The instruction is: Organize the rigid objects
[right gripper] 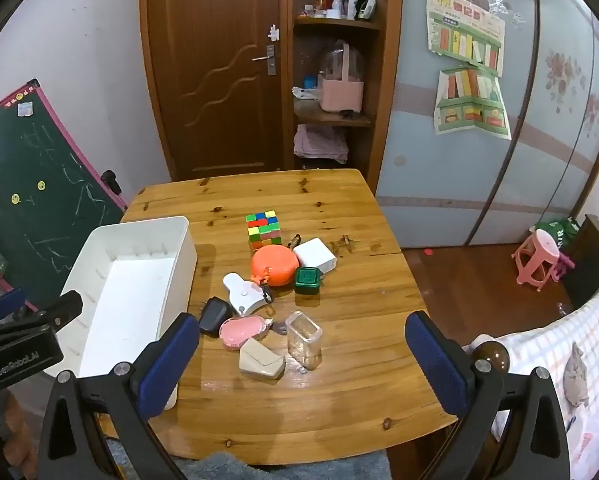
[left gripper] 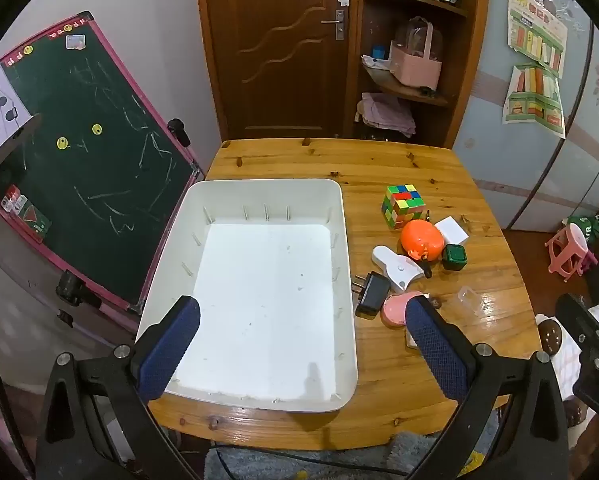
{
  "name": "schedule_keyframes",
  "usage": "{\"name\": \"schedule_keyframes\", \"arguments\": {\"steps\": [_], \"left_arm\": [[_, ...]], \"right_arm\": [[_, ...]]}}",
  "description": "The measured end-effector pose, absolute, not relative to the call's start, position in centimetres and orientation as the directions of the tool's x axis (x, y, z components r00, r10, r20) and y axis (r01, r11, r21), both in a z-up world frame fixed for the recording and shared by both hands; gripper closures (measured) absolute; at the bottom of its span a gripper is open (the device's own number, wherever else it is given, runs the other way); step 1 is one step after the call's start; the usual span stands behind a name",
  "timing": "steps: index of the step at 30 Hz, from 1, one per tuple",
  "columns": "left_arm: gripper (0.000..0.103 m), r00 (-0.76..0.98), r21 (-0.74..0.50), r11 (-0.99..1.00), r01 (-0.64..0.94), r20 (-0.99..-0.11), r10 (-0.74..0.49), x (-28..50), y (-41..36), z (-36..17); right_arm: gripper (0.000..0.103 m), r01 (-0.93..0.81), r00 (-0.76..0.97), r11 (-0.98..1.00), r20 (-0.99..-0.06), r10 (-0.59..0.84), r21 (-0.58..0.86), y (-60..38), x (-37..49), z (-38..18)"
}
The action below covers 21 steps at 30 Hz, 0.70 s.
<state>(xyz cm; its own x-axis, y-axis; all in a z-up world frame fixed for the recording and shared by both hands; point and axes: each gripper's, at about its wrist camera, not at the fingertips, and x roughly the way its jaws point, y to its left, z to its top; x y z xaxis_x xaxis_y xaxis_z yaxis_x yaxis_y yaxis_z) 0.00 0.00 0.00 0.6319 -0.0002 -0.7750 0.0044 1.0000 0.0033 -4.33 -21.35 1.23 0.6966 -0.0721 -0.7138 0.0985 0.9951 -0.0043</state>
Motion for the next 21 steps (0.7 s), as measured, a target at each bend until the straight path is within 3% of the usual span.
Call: {"name": "schedule_keyframes", "arguments": {"steps": [21], "left_arm": [[0.000,0.641,-0.009,1.000,0.010,-0.768,-0.014,0.19,-0.46,0.31]], "right_arm": [[0.000,0.117,0.693,0.992,-0.712,-0.114,-0.045,-21.35,-3.99,1.04]]}}
